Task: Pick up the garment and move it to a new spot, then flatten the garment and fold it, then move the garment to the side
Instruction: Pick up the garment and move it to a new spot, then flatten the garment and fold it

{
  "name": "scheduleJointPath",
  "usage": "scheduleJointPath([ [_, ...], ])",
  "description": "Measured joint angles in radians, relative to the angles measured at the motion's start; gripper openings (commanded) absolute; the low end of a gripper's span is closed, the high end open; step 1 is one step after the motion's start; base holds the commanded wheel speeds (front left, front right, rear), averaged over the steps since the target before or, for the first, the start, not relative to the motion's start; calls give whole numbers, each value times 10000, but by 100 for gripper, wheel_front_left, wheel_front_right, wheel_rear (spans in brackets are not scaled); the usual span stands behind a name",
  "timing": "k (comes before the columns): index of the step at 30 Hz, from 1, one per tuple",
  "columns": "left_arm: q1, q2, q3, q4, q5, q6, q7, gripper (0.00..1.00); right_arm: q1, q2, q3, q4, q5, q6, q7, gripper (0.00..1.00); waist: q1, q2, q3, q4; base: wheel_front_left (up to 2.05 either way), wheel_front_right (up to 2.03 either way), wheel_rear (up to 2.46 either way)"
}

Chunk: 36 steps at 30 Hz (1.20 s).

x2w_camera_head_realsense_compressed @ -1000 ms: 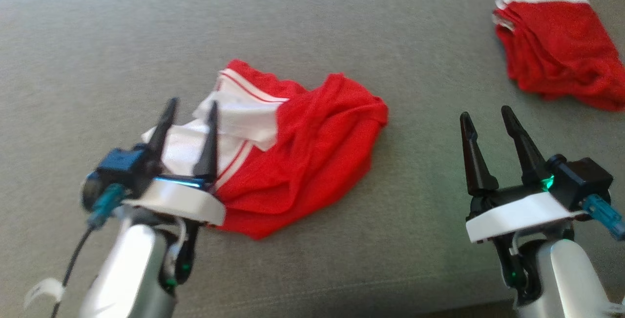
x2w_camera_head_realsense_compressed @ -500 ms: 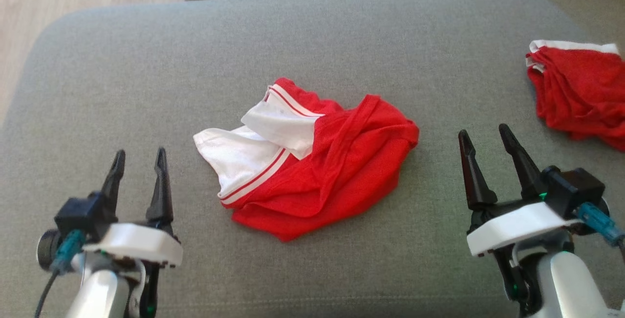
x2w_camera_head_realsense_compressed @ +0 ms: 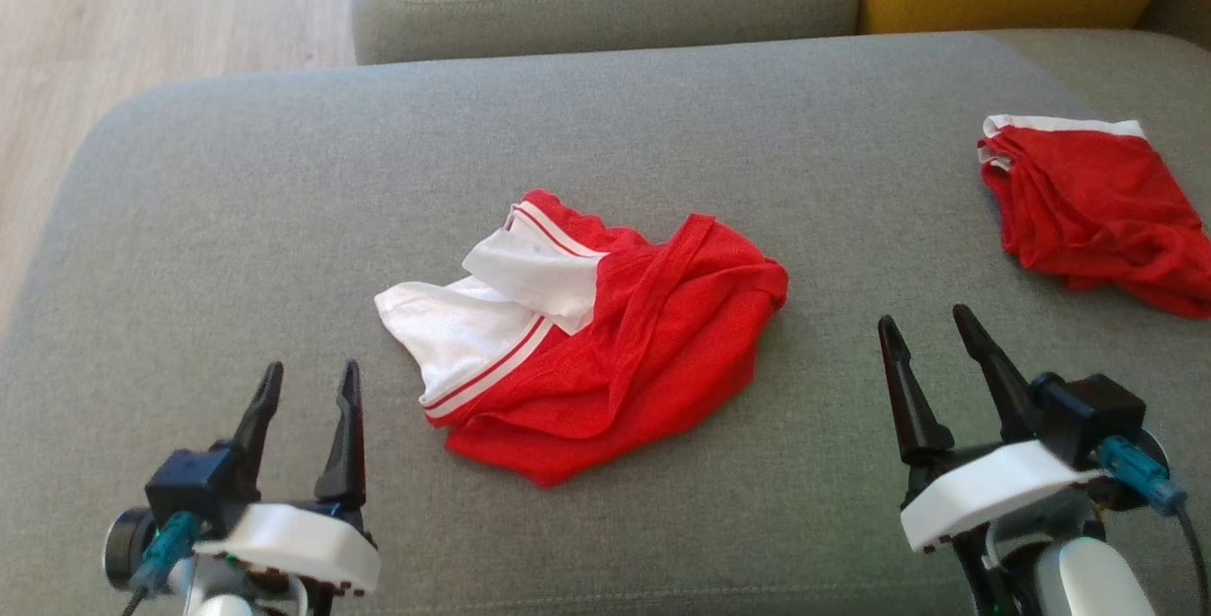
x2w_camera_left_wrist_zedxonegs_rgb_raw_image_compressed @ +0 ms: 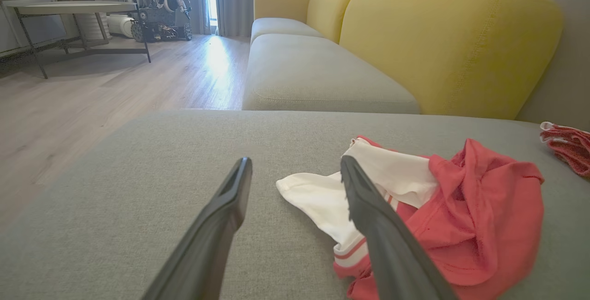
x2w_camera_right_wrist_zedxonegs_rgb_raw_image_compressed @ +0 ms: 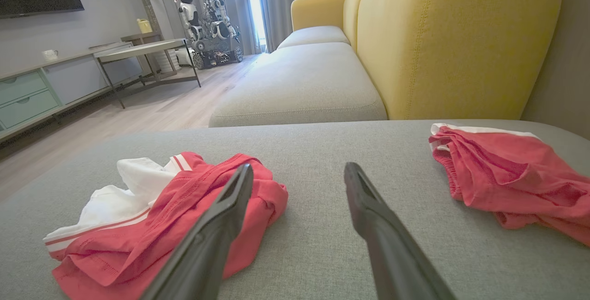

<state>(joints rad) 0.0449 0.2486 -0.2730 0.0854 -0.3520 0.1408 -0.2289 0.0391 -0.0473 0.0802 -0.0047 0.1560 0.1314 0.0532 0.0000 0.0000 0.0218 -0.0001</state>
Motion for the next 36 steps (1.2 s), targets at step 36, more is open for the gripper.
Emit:
scheduleJointPath([
  [36, -115, 173, -190, -324, -19, 165, 255, 100, -53, 0, 1421, 516, 383, 0, 165, 100, 0, 0, 410, 338, 0, 0, 0],
])
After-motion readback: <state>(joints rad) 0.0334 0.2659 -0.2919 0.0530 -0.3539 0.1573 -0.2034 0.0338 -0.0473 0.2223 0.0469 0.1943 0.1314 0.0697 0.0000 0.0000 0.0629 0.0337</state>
